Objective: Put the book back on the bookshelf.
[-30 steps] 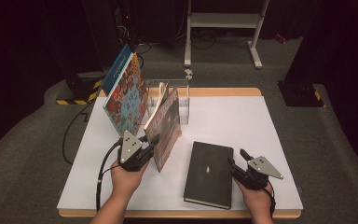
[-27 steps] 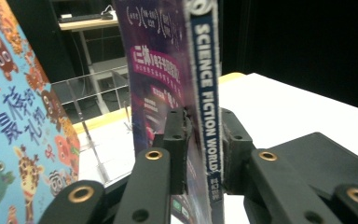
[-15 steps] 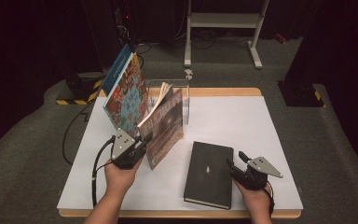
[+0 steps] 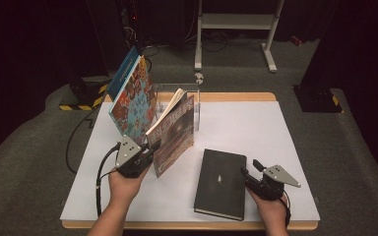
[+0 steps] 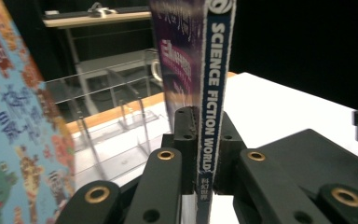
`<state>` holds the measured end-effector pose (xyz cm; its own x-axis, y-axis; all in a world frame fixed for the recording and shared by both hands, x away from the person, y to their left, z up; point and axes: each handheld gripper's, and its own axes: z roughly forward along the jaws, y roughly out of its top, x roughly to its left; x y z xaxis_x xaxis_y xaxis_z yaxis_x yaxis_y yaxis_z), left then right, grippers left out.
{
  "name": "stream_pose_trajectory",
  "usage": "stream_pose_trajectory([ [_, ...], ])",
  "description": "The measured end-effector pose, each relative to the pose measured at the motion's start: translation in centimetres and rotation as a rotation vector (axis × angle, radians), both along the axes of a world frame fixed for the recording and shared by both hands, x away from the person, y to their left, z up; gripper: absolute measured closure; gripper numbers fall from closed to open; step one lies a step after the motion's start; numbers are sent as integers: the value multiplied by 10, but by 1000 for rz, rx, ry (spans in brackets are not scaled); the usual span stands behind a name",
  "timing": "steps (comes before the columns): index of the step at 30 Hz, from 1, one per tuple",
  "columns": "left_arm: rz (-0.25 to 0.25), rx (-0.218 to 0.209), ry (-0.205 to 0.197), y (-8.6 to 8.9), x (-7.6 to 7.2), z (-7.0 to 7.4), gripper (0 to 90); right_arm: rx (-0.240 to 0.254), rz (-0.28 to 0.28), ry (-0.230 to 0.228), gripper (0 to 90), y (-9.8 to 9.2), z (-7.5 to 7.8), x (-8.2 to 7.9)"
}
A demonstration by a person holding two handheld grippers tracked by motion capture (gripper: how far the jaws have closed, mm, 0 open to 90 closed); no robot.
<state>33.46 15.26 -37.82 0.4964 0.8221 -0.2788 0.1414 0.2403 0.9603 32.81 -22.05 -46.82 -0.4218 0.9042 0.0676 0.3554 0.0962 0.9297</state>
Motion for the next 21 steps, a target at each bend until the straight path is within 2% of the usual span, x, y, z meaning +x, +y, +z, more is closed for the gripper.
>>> stream_pose_trajectory([
  [4, -7, 22, -1, -1, -1, 0, 826, -4, 8, 1, 455, 2, 0, 0],
  [11, -2, 19, 20, -1, 1, 3, 822, -2, 2, 4, 456, 1, -1, 0],
  [14, 4, -7, 24, 0, 2, 3, 820, -1, 2, 3, 456, 1, -1, 0],
  [21, -11, -32, 38, 2, 5, 4, 779, 7, -1, 7, 457, 0, -1, -1],
])
